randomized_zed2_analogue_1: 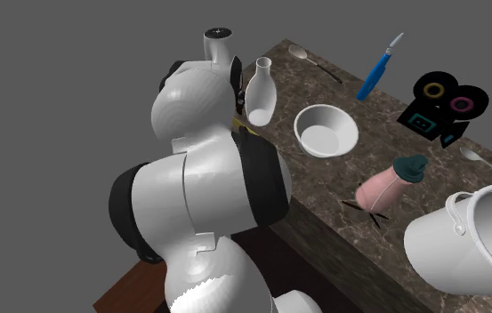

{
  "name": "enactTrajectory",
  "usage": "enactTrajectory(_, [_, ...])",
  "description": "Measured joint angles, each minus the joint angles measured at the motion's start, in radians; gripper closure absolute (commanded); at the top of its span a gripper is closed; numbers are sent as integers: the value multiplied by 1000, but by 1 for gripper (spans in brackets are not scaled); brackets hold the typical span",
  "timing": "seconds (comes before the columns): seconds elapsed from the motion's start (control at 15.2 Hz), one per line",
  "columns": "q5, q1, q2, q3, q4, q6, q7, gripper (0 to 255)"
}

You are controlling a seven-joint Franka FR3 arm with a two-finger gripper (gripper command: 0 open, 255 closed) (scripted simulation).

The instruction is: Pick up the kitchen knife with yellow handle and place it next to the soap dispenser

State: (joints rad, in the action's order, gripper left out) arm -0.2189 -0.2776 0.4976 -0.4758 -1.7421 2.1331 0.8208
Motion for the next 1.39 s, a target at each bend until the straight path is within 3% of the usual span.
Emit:
enactTrajectory(0.26, [-1, -1, 2, 1, 0, 2, 1, 0])
enactTrajectory(0.33, [-1, -1, 2, 1, 0, 2, 1, 255])
enactTrajectory(0.99, [-3, 1, -7, 2, 6, 0, 3, 255])
enactTrajectory(1.39, [18, 7, -33, -10, 22, -51, -10, 255])
